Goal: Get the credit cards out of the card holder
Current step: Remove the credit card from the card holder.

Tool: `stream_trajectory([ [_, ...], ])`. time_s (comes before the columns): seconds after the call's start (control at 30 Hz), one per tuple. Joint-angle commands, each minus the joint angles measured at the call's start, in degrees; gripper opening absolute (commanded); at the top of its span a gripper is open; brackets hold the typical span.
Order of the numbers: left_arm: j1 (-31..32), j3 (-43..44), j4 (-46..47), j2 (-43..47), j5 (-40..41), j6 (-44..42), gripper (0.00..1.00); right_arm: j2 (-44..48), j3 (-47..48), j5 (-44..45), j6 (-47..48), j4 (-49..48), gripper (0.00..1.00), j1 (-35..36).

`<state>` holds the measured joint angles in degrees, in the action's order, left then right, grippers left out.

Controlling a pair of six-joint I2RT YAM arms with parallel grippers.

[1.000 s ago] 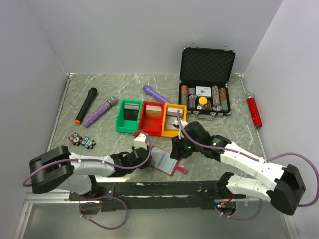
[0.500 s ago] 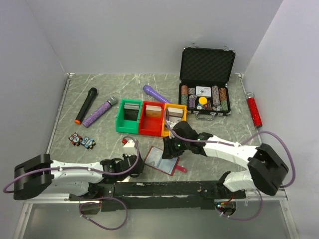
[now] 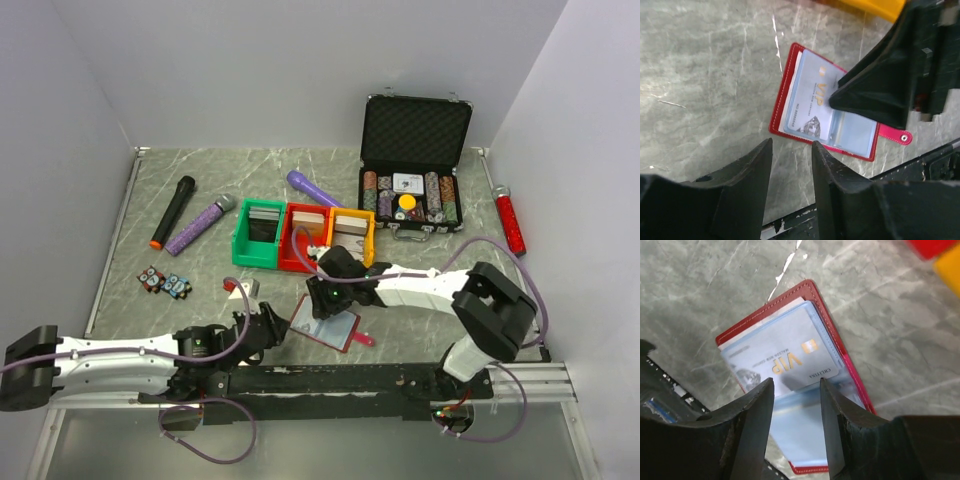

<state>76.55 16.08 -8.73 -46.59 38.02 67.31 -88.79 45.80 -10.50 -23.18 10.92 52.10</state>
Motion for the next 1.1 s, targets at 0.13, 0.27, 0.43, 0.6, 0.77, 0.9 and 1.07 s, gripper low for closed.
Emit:
stream_trajectory([
  [0.13, 0.4, -0.5, -3.8, 4.9, 3.9, 2.7, 0.44, -6.3, 6.1, -0.5, 3.9, -0.5, 0.5, 1.6],
  [0.27, 0.4, -1.0, -4.4, 6.1, 3.9, 3.2, 0.44, -7.7, 7.3, -2.9, 7.4, 0.1, 0.49, 3.3],
  [0.43, 0.5, -1.0, -5.0, 6.7, 4.2, 3.4, 0.44, -7.0, 6.7, -5.2, 10.3, 0.9, 0.49, 4.9],
  [0.6, 0.5, -0.8, -4.1, 6.5, 4.1, 2.4, 0.44, -5.6, 5.8, -6.9, 11.9, 1.9, 0.49, 6.3],
  [0.77, 0.5, -0.5, -3.8, 6.6, 3.8, 1.6, 0.44, 0.8, 2.7, -1.1, 9.4, 2.1, 0.53, 6.4],
  [0.9, 0.5, -0.3, -1.8, 6.9, 3.0, -1.5, 0.45, 6.5, 2.0, 2.6, 7.0, 3.5, 0.57, 6.4],
  [1.07, 0.5, -0.3, 6.3, 5.5, -1.4, -8.3, 0.46, 11.4, 0.6, 1.7, 4.9, 3.2, 0.57, 6.4],
])
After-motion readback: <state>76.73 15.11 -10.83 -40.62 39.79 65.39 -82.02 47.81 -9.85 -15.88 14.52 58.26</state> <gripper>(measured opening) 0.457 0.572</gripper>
